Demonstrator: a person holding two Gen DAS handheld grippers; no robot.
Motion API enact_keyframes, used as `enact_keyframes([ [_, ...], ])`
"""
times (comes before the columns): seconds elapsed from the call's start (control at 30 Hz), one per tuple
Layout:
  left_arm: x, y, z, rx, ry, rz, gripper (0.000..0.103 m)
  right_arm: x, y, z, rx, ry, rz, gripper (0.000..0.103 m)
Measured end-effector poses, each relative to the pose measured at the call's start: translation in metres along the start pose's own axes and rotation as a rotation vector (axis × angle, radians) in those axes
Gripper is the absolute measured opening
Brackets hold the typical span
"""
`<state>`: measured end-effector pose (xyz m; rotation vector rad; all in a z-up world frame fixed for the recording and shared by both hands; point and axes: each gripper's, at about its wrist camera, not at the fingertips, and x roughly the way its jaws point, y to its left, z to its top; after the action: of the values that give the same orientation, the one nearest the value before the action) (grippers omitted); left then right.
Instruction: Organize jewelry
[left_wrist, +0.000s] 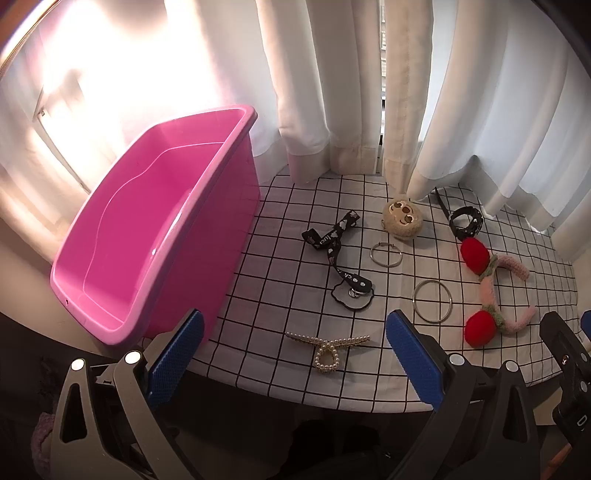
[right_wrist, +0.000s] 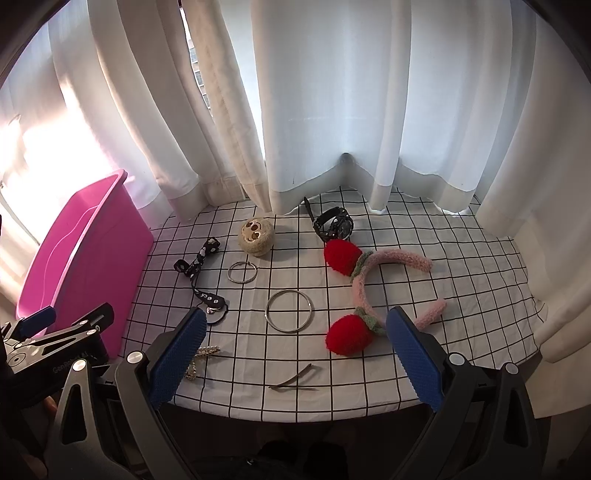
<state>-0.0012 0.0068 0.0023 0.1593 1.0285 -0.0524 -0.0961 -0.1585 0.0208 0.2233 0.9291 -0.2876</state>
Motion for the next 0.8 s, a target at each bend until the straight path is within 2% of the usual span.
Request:
enact_keyframes([
  [0.8, 0.0003, 0.0024, -0.0034, 0.001, 0.001, 0.014, 0.097, -0.0023, -0.003, 0.0033, 0.002, 0.002, 0.003, 0.093],
])
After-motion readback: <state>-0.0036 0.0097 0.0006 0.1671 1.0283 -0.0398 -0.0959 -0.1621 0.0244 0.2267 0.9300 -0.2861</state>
